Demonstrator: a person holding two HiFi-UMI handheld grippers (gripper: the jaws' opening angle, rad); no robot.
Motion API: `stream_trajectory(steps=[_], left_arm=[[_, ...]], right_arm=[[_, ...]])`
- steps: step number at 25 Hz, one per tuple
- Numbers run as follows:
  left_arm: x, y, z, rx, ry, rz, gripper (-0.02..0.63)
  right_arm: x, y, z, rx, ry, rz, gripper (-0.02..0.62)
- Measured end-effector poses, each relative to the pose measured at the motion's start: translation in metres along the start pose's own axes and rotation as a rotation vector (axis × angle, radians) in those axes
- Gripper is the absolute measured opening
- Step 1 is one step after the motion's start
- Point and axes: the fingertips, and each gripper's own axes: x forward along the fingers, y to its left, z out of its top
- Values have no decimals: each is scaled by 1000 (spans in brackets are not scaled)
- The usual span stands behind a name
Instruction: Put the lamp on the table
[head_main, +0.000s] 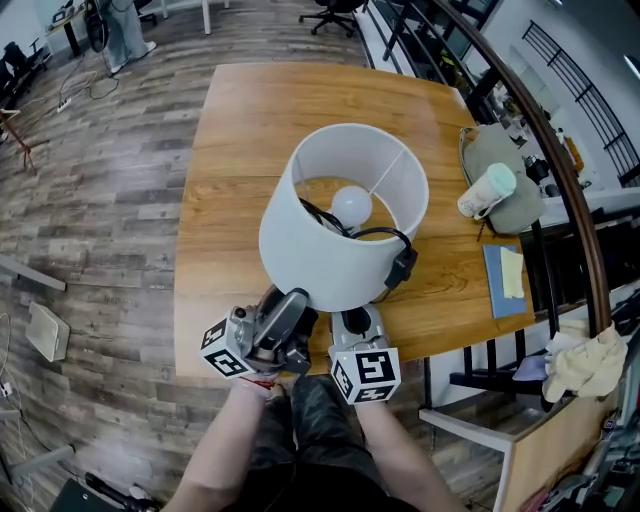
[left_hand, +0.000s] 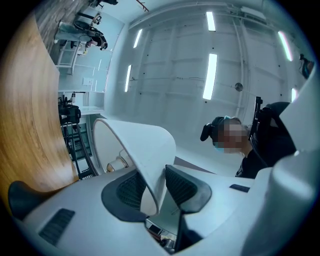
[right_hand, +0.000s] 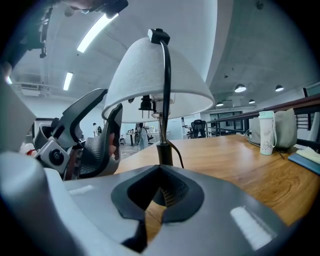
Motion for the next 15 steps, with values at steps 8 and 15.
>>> stream_trajectory(steps=[8, 15], left_arm=[[-5, 3, -2, 35, 31, 57, 114], [-17, 2, -7, 37, 54, 93, 118]], right_arm=[[-7, 3, 3, 6, -14, -1, 6], [-18, 9, -2, 3, -17, -4, 6]])
